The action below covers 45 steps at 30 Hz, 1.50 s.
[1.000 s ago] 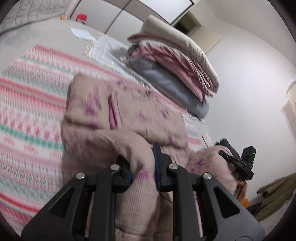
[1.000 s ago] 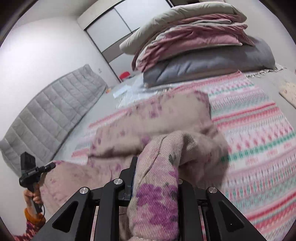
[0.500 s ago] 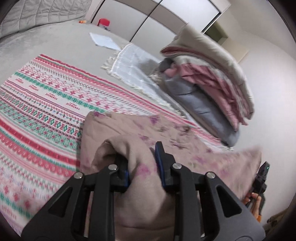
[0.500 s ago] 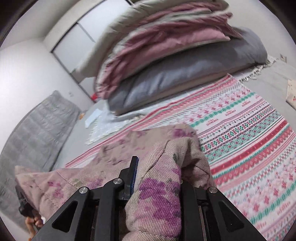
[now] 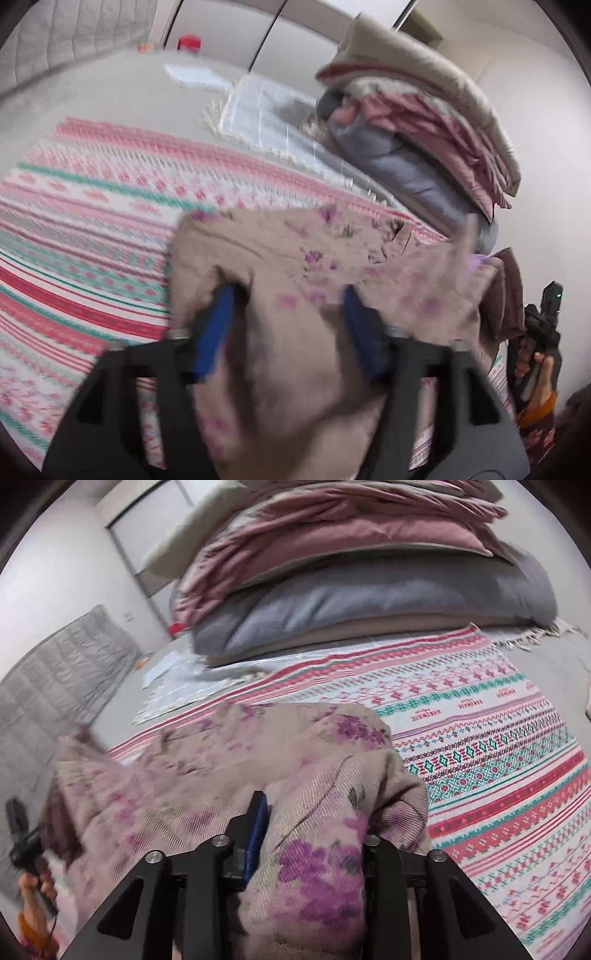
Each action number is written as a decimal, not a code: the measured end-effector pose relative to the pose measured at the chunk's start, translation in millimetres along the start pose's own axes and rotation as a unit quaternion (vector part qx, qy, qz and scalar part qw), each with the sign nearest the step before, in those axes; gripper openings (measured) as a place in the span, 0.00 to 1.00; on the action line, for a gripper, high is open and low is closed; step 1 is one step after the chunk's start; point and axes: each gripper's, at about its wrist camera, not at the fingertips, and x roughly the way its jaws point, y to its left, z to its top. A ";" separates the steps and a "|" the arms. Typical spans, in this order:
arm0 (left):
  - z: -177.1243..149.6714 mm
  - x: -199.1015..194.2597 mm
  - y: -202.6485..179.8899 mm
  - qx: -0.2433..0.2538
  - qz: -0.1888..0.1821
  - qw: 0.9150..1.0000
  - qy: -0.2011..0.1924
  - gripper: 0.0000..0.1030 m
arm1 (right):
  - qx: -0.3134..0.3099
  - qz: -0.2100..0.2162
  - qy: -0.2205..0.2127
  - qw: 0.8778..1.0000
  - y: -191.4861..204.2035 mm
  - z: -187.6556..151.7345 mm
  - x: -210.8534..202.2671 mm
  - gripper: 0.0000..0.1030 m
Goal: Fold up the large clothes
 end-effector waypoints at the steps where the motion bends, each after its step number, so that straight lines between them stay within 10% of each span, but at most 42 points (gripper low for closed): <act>1: -0.6 -14.9 0.7 0.014 -0.006 1.000 -0.016 0.75 | -0.010 0.013 0.001 1.000 0.9 -1.4 -10.6 0.39; 6: -18.9 -30.0 23.6 0.025 -0.011 0.999 0.023 0.81 | -0.050 0.063 -0.003 0.997 -1.6 -18.9 -51.8 0.48; 9: -37.0 -7.7 43.4 0.006 -0.003 0.997 0.081 0.81 | -0.013 0.063 -0.035 0.997 -30.0 -28.3 -66.6 0.77; 12: -49.8 17.3 57.7 -0.024 -0.023 0.992 0.120 0.82 | 0.052 0.084 -0.068 0.993 -72.7 -34.9 -72.0 0.81; 18: -56.3 63.2 84.9 -0.160 -0.132 0.970 0.123 0.83 | 0.128 0.112 0.039 0.985 -109.5 -49.4 -9.9 0.81; 22: -53.8 71.0 74.6 -0.170 -0.131 0.971 0.108 0.83 | 0.184 0.176 0.127 0.959 -107.1 -67.7 55.7 0.81; 26: -51.0 59.0 58.1 -0.166 -0.128 0.973 0.094 0.38 | 0.207 0.190 0.096 0.955 -93.3 -64.9 57.2 0.49; 30: -29.7 3.7 38.9 -0.170 -0.182 0.967 0.050 0.33 | 0.213 0.192 0.055 0.957 -80.7 -59.2 17.1 0.30; 36: -32.3 -77.6 4.6 -0.092 -0.166 0.979 0.075 0.36 | 0.173 0.224 0.030 0.959 -49.8 -58.5 -74.6 0.27; 42: -100.8 -62.0 27.0 -0.003 0.009 0.981 0.194 0.52 | 0.118 0.090 0.091 0.985 -60.8 -98.2 -88.1 0.42; 45: -105.2 -62.1 36.1 -0.021 0.006 0.984 0.179 0.58 | 0.084 -0.019 0.096 0.992 -70.0 -109.0 -81.2 0.44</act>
